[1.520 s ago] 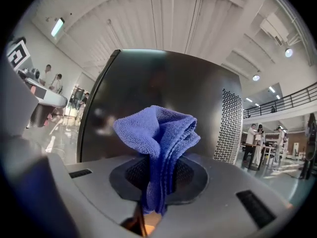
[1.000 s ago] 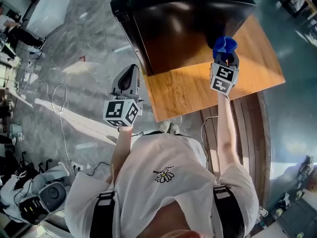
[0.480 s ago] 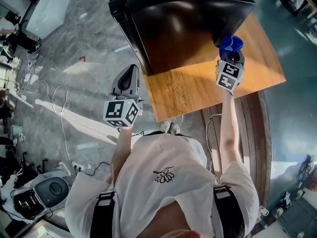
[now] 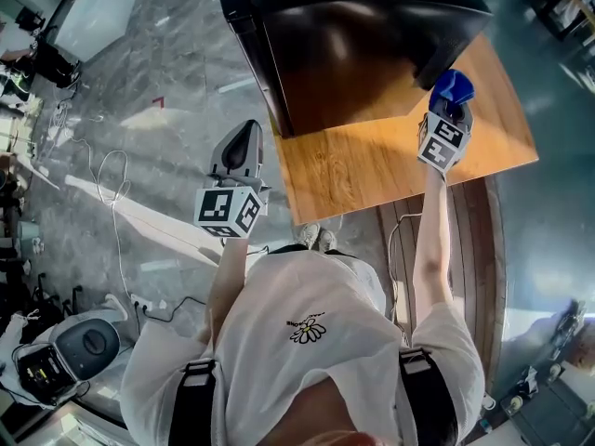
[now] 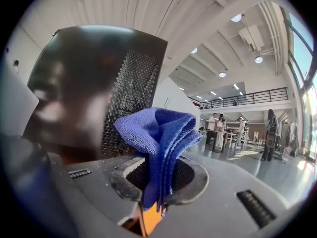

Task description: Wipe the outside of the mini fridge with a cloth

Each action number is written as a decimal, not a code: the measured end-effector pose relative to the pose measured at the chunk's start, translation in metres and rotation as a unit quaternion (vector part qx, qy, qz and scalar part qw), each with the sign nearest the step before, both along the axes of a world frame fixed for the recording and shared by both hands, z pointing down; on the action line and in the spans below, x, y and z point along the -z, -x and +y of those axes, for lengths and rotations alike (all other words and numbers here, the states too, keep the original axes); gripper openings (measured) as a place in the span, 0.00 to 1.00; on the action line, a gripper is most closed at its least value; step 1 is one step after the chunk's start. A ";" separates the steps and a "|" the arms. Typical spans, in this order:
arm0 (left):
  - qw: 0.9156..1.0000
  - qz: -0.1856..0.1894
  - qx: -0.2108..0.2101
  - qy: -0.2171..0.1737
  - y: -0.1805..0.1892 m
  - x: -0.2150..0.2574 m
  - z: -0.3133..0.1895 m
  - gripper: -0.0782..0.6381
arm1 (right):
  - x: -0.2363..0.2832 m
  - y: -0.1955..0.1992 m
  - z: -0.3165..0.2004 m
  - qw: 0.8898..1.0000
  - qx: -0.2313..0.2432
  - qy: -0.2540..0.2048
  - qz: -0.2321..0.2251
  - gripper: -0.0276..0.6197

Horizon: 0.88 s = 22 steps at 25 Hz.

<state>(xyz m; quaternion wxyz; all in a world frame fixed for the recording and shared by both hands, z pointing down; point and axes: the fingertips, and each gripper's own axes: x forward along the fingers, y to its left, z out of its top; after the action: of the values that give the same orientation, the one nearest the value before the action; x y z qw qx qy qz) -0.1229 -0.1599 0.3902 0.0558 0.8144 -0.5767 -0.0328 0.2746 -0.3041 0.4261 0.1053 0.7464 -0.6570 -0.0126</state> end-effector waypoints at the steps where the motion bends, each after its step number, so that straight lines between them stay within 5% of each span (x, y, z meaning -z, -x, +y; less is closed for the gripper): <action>1: 1.000 0.001 0.001 -0.003 0.001 -0.001 0.000 0.12 | 0.001 0.004 0.005 1.000 0.006 -0.007 -0.002 0.15; 7: 1.000 0.016 0.001 -0.006 -0.001 -0.011 0.000 0.12 | 0.010 0.099 0.059 0.989 0.136 -0.045 -0.044 0.15; 14: 1.000 0.019 0.005 -0.010 -0.003 -0.030 -0.001 0.12 | -0.015 0.268 0.101 0.943 0.322 -0.020 -0.081 0.15; 18: 1.000 0.016 0.017 -0.002 0.004 -0.041 -0.002 0.12 | -0.027 0.333 0.106 0.923 0.377 -0.007 -0.075 0.15; 22: 0.999 0.011 0.029 0.013 0.017 -0.050 0.001 0.12 | -0.035 0.363 0.099 0.917 0.394 -0.002 -0.060 0.15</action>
<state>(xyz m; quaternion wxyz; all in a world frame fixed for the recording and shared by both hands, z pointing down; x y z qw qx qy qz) -0.1395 -0.1591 0.4405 0.0714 0.7963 -0.5996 -0.0360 -0.0880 -0.2049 0.4612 0.0510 0.4268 -0.9029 -0.0094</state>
